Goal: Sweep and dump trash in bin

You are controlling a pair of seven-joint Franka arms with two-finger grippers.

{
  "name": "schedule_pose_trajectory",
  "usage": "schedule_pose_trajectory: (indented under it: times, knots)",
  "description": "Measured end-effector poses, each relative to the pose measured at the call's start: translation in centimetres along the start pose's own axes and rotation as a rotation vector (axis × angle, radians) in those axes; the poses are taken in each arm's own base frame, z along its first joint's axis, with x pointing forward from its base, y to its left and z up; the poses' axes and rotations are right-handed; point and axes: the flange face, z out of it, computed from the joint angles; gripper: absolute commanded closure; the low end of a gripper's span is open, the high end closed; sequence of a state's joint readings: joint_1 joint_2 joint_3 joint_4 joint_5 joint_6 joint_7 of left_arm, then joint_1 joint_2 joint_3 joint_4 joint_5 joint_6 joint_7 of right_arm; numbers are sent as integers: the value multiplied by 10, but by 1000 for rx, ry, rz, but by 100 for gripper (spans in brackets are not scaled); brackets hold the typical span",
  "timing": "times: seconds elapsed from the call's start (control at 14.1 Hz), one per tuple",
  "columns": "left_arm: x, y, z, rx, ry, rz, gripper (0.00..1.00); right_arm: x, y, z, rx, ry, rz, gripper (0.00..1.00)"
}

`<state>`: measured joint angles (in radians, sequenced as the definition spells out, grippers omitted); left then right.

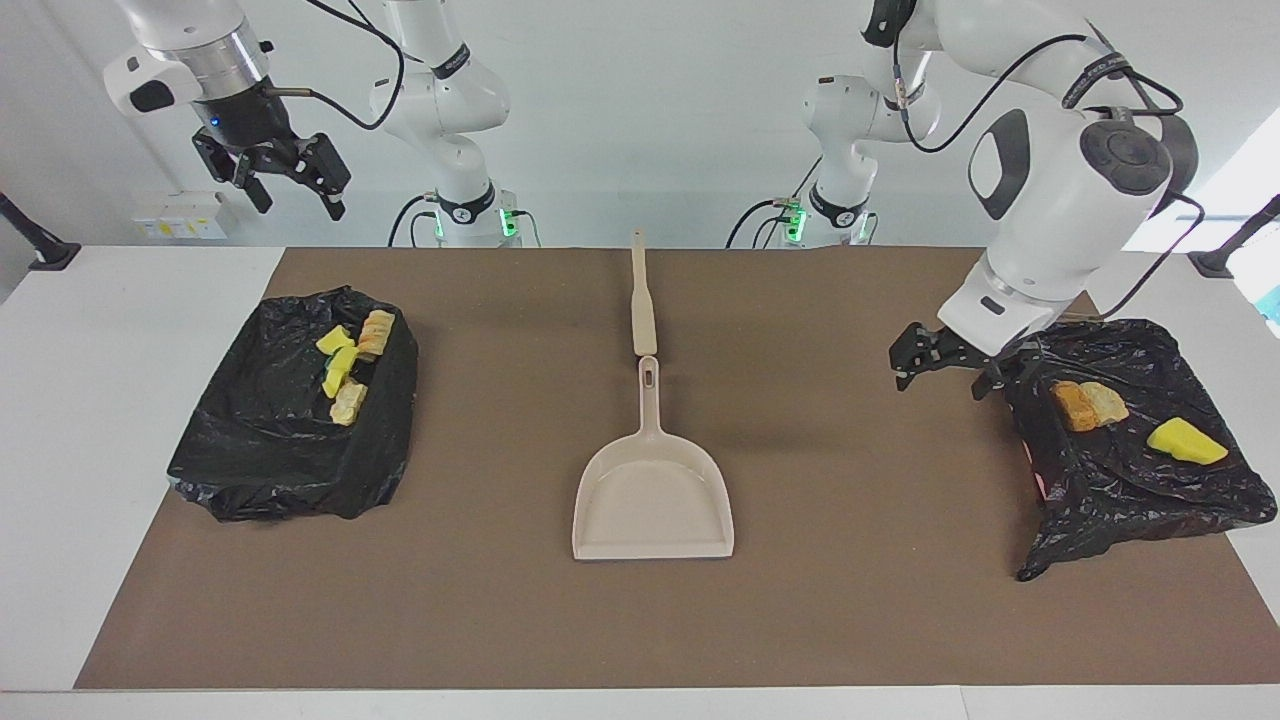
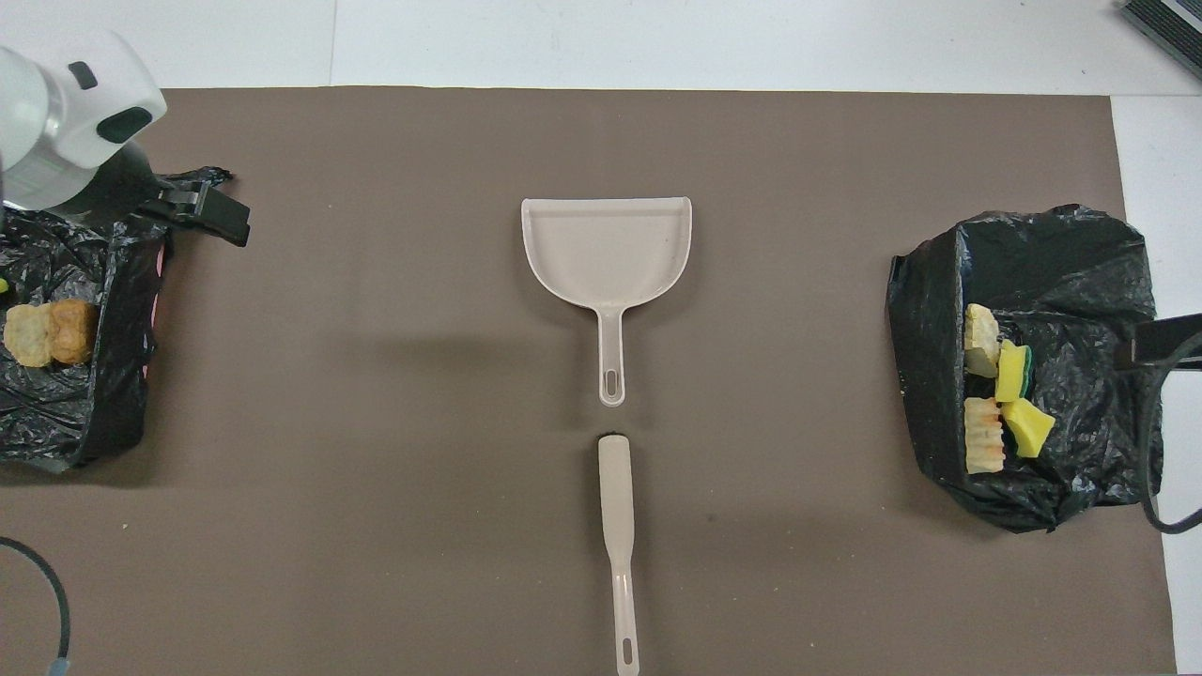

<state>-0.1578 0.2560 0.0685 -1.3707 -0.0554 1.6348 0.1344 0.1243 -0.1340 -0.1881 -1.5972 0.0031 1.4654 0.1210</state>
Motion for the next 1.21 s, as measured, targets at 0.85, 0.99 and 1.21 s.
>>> schedule_pose_trajectory:
  times: [0.85, 0.99, 1.21]
  knots:
    - [-77, -65, -43, -15, -19, -76, 0, 0, -3, 0, -7, 0, -80, 0]
    - [-79, -55, -49, -15, -14, -72, 0, 0, -3, 0, -9, 0, -79, 0]
    - [-92, -44, -60, -21, -34, -64, 0, 0, -2, 0, -10, 0, -77, 0]
